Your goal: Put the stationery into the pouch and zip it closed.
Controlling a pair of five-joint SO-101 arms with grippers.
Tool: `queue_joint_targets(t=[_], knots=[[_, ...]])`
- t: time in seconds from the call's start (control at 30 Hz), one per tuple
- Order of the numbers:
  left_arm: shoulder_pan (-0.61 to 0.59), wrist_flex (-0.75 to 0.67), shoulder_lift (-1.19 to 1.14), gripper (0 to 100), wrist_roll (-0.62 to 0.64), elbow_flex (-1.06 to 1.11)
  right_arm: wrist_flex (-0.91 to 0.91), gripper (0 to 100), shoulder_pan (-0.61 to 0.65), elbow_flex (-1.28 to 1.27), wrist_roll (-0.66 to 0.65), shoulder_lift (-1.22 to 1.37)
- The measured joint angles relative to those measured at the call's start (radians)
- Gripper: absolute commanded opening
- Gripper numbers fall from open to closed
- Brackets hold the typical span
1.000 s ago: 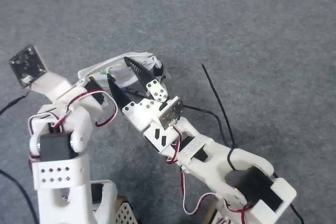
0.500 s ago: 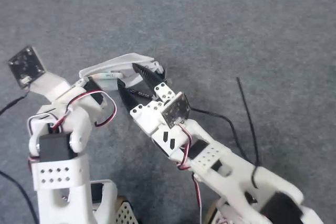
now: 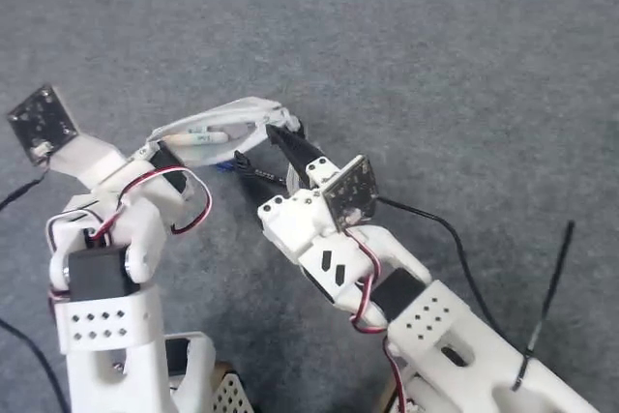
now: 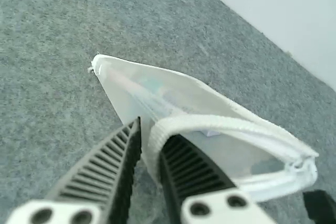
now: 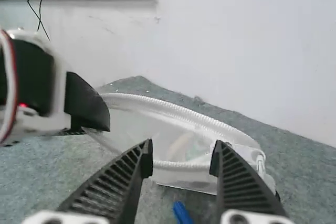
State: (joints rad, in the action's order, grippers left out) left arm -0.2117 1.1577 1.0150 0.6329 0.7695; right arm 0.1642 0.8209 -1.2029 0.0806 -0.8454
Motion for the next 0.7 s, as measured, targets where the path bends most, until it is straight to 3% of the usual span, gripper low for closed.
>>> queue_joint_targets(t=[0.17,0.33,0.7], knots=[[-0.017,-0.018,0.000,1,0.000,0.000,-0.055,17.3,0.000,0.000,0.000,-0.066],[-0.114,-0.049,0.000,1,0.006,0.000,-0.075,17.3,0.000,0.000,0.000,-0.072],[-0.358,-0.081,0.000,1,0.161,0.000,-0.307,17.3,0.000,0.057,0.000,-0.075]])
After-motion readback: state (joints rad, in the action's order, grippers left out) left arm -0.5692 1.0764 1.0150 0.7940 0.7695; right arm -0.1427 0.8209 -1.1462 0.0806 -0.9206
